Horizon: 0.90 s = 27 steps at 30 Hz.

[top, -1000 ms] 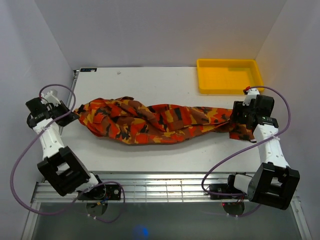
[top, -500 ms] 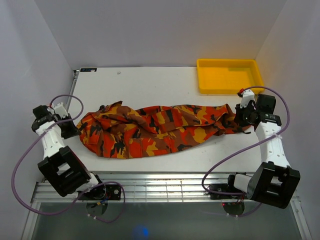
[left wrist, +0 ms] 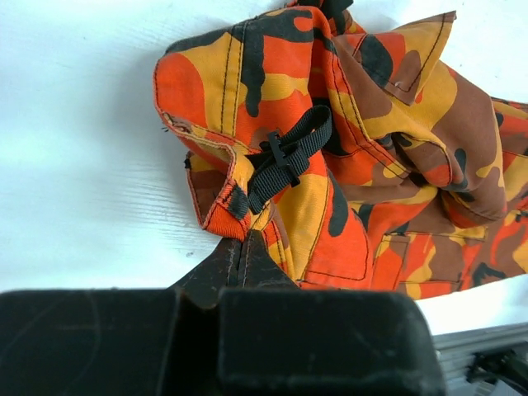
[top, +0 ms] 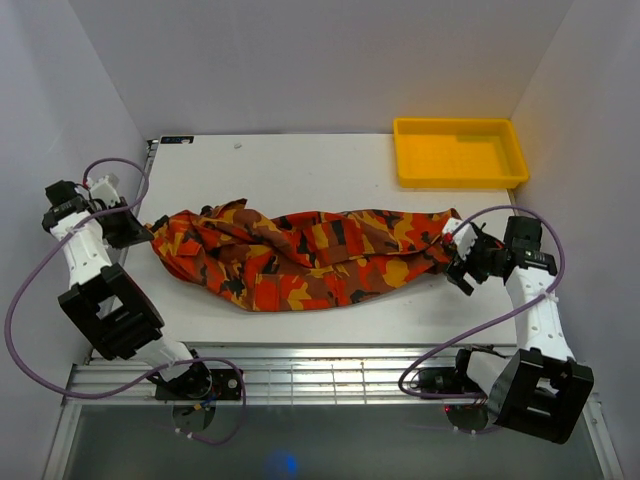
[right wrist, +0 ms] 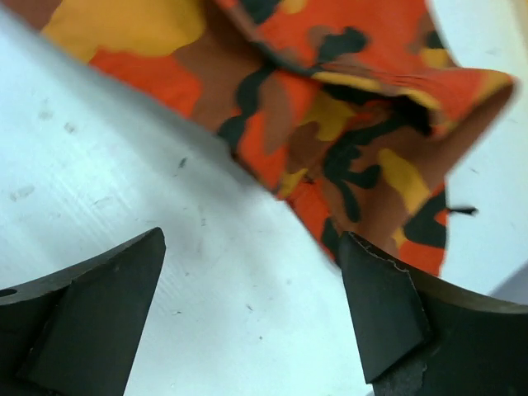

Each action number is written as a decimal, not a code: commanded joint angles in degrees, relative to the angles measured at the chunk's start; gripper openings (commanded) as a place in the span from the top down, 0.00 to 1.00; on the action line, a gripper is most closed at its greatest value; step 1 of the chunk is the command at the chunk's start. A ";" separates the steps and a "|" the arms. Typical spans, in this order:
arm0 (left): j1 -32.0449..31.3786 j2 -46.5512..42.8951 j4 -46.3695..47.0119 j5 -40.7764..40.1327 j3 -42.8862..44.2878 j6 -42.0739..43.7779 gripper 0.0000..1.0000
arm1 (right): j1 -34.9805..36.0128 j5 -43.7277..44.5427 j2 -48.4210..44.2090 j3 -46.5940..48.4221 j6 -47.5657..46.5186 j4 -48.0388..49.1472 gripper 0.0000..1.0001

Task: Fold and stack the trousers
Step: Flatten the trousers out

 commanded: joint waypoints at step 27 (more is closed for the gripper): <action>0.34 6.80 -5.37 7.48 11.13 -4.86 1.00 | 8.78 -5.20 18.40 -0.77 -14.92 18.40 0.37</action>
